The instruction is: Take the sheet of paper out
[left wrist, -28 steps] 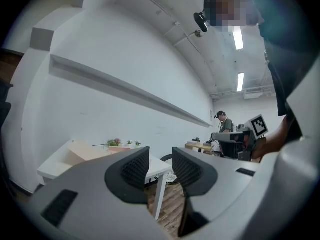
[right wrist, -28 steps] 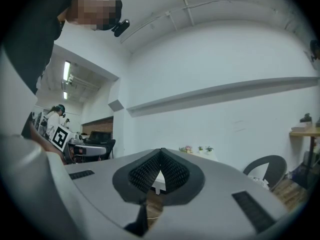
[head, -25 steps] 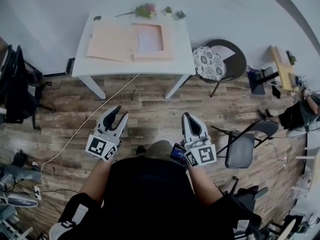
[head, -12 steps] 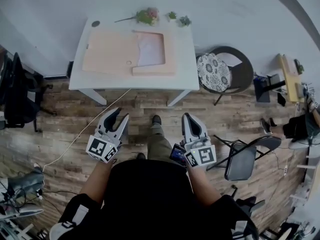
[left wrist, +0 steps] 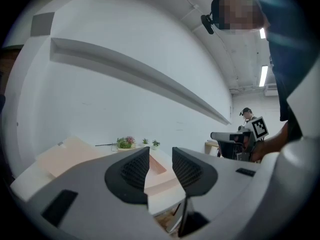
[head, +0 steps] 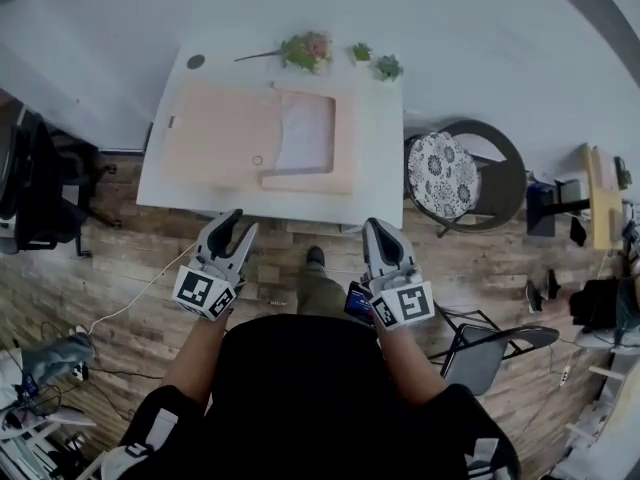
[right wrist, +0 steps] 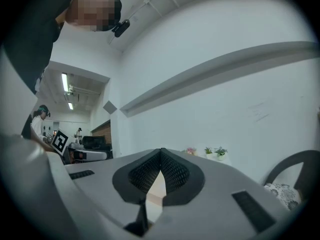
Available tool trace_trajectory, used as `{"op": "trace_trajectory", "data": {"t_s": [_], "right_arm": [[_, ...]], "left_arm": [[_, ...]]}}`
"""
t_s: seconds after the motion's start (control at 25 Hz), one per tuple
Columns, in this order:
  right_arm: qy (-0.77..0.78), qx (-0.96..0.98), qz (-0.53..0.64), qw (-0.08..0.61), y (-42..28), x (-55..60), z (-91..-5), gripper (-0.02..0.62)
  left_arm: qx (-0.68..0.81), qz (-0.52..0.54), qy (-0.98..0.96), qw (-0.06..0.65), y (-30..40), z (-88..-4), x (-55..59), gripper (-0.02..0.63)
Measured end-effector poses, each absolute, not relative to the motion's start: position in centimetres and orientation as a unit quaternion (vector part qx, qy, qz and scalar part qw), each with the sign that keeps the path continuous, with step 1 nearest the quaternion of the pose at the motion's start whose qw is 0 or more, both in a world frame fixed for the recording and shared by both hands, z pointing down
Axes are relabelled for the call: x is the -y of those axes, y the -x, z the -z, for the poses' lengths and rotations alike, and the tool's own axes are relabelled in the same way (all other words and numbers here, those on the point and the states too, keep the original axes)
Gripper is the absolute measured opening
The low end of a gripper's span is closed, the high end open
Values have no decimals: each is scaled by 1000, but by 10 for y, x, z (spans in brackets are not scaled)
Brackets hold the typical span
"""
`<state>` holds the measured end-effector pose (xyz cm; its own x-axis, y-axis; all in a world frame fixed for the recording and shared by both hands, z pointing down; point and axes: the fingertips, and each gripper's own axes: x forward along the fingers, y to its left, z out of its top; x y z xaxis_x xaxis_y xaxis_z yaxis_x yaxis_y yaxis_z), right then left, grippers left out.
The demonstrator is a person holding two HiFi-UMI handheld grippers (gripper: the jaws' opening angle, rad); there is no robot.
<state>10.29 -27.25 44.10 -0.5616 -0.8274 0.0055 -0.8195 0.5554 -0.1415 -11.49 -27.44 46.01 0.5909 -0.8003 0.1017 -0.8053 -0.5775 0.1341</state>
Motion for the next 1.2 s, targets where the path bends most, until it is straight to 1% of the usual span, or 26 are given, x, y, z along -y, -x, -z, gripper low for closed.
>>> {"op": "trace_trajectory", "data": {"t_s": [0.44,0.72,1.0,1.2], "right_arm": [[415,-907,67,36,-103,388,-441,11],[415,-906,84,18,-111,427,-460,10],[420,-902,96,0,-110,474,-478,10],[426,-899,103,-11,-109,513,-483,11]], "left_arm": [[480,-26,-869,116,102,-461,371,126],[474,-40,-858,193,105,-492,417,137],[431,-58,-849,299,102,-531,477,138],[396,-77,-841,360,94,-562,516,138]]}}
